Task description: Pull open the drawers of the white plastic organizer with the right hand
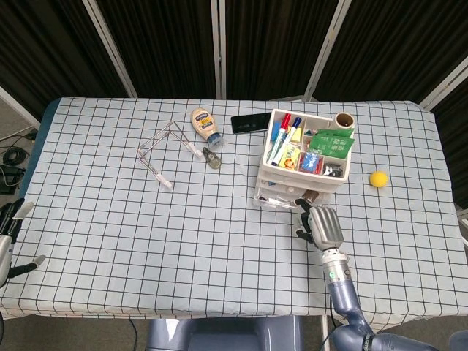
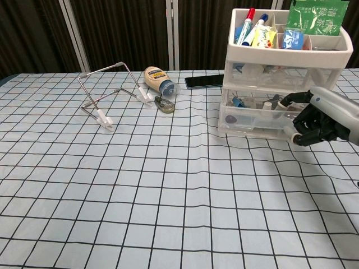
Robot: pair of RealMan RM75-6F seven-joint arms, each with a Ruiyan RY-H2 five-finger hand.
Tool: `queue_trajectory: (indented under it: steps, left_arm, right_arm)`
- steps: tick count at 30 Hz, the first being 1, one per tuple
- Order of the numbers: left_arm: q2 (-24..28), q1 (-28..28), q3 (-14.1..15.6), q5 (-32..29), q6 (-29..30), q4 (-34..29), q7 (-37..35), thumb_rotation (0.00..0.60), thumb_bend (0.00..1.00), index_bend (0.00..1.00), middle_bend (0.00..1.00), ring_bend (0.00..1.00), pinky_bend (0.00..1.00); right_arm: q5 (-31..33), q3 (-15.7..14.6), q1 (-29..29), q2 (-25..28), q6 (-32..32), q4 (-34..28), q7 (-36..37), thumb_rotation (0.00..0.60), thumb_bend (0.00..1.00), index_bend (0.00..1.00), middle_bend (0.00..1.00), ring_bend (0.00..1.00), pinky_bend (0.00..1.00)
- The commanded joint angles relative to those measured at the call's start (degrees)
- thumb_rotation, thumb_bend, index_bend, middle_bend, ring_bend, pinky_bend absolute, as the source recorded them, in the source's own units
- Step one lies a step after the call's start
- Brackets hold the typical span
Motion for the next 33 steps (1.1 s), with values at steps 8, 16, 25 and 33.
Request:
queue_trajectory:
  steps: [8, 16, 25, 33]
  left_arm:
    - [0.0, 0.1, 0.0, 0.1, 0.2, -0.1, 0.1, 0.600, 0.03, 0.00, 0.00, 0.00, 0.00]
    - [-0.1, 0.0, 0.0, 0.0, 0.1, -0.2, 0.4, 0.600, 0.03, 0.00, 0.00, 0.00, 0.00]
    - [0.0, 0.0, 0.1, 0.1, 0.0, -0.3, 0.6, 0.600, 0.03, 0.00, 0.00, 0.00, 0.00]
    - [-0.1, 0.0, 0.0, 0.0, 0.0, -0.3, 0.7, 0.600, 0.03, 0.00, 0.00, 0.00, 0.00]
  right_arm:
    - [-1.4, -1.2, -1.3, 0.5, 1.1, -0.4, 1.2, 0.600, 0.42, 0.55, 0.88, 0.88, 0.81]
    - [-3.2, -2.6, -2.7, 1.2, 2.2, -1.5, 2.4, 0.600, 0.42, 0.56, 0.88, 0.88, 0.81]
    - [-4.3, -3.6, -3.9, 1.7, 2.8, -1.8, 2.9, 0.600, 0.42, 0.56, 0.88, 0.88, 0.81]
    - [-4.8, -4.1, -5.0, 2.1, 3.7, -2.5, 2.6, 0.600, 0.42, 0.56, 0.88, 0.88, 0.81]
